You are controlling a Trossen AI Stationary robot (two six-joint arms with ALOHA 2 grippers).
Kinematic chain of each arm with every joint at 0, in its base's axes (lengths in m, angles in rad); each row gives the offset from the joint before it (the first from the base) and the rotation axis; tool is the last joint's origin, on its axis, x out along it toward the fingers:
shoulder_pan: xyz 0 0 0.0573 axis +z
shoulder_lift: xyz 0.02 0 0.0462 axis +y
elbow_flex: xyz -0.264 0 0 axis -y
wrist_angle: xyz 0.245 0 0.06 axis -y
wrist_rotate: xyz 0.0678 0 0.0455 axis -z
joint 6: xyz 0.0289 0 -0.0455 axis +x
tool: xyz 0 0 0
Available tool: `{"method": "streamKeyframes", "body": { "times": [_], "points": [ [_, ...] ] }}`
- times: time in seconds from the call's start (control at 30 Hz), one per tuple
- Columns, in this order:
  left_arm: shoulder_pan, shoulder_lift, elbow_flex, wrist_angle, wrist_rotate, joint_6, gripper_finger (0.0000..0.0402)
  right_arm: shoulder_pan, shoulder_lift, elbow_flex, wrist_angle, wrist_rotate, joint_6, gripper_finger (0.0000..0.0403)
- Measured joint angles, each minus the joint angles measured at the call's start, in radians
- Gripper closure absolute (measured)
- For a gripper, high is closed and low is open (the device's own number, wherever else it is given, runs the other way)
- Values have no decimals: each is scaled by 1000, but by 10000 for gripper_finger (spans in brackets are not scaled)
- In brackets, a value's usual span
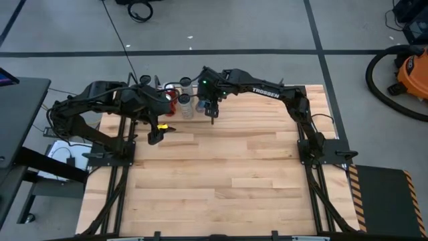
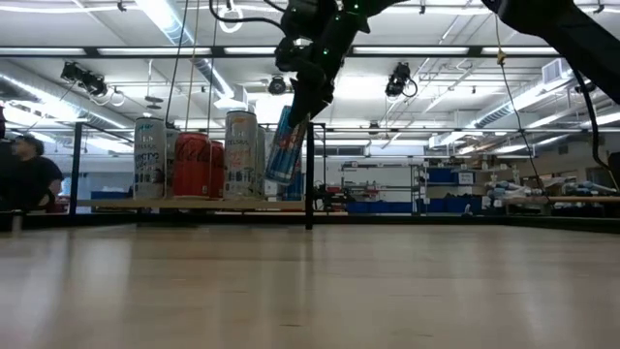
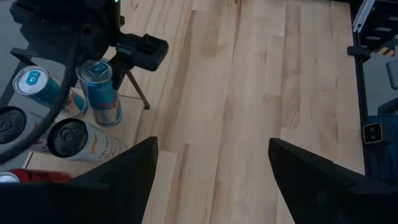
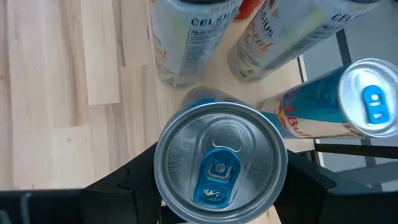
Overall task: Place canned beverage on shelf
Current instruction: Put the white-yellow soda can on the shelf aligned with the other white-yellow soda can
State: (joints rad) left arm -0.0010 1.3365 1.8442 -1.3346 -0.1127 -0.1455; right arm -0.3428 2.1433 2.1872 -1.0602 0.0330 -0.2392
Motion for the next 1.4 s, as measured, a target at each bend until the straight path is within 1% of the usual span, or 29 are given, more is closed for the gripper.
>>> {"method": "streamKeyframes", "body": {
  "times": [0.17, 0.73, 0.93, 1.07, 1.17, 1.4],
  "points": [
    [0, 0, 0, 0, 0, 1, 95, -7, 17, 0, 6, -3, -1, 163],
    [0, 0, 0, 0, 0, 1, 95, -8, 17, 0, 10, -4, -1, 154],
    [0, 0, 0, 0, 0, 2, 95, -5, 44, -1, -3, -4, 0, 153],
    [0, -1, 0, 0, 0, 2, 95, -5, 48, -1, -6, 25, -3, 152],
    [0, -1, 0, 0, 0, 2, 95, -10, 48, 0, -9, 24, -3, 152],
    [0, -1, 0, 0, 0, 1, 95, -13, 48, 0, -9, 21, -1, 140]
  ]
}}
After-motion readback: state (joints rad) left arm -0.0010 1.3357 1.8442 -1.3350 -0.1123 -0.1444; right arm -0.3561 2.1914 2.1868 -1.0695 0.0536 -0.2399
